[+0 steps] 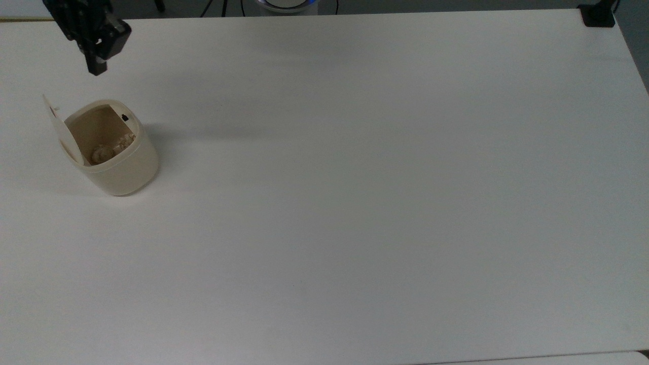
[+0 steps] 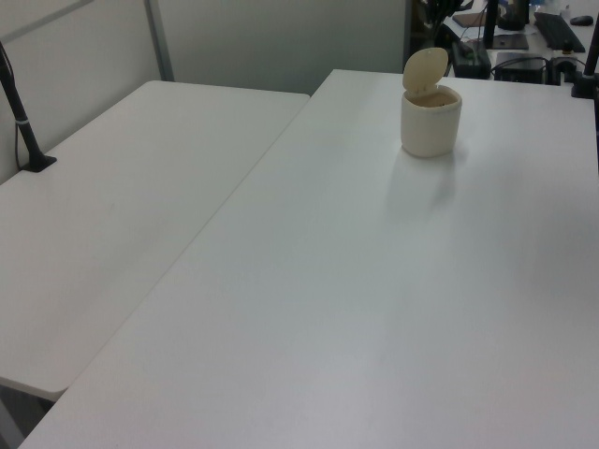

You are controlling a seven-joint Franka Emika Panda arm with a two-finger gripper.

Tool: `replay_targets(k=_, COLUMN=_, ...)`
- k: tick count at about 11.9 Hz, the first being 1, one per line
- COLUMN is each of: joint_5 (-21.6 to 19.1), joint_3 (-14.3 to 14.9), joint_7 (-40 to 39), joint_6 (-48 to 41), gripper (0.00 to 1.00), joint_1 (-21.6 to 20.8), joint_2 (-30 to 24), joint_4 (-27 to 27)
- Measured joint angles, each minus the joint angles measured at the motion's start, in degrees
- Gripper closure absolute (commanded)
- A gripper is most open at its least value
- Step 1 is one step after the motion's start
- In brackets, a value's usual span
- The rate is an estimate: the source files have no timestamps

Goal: Close the trash bin
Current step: 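Move the gripper toward the open lid of the cream bin, then push the upright lid down over the bin opening with the gripper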

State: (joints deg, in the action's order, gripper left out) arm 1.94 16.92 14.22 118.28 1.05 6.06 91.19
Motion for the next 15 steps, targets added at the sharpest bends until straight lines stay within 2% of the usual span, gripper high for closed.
replay_targets(k=2, joint_5=0.0, joint_3=2.64, joint_7=2.23, joint_6=5.53, gripper=1.0, joint_1=0.55, joint_2=0.87, joint_4=-0.19)
replay_targets(k=5, joint_5=0.0, joint_3=4.13, joint_7=3.12, joint_6=9.57, gripper=1.0, joint_1=1.41, joint_2=2.6, joint_4=-0.21)
replay_targets(k=9, joint_5=0.63, joint_3=4.62, joint_7=4.12, joint_6=13.59, gripper=1.0, joint_1=2.92, joint_2=6.95, joint_4=-0.22)
replay_targets(k=15, joint_5=0.68, joint_3=4.52, joint_7=4.17, joint_6=14.16, gripper=1.0, joint_1=3.73, joint_2=9.06, joint_4=-0.29)
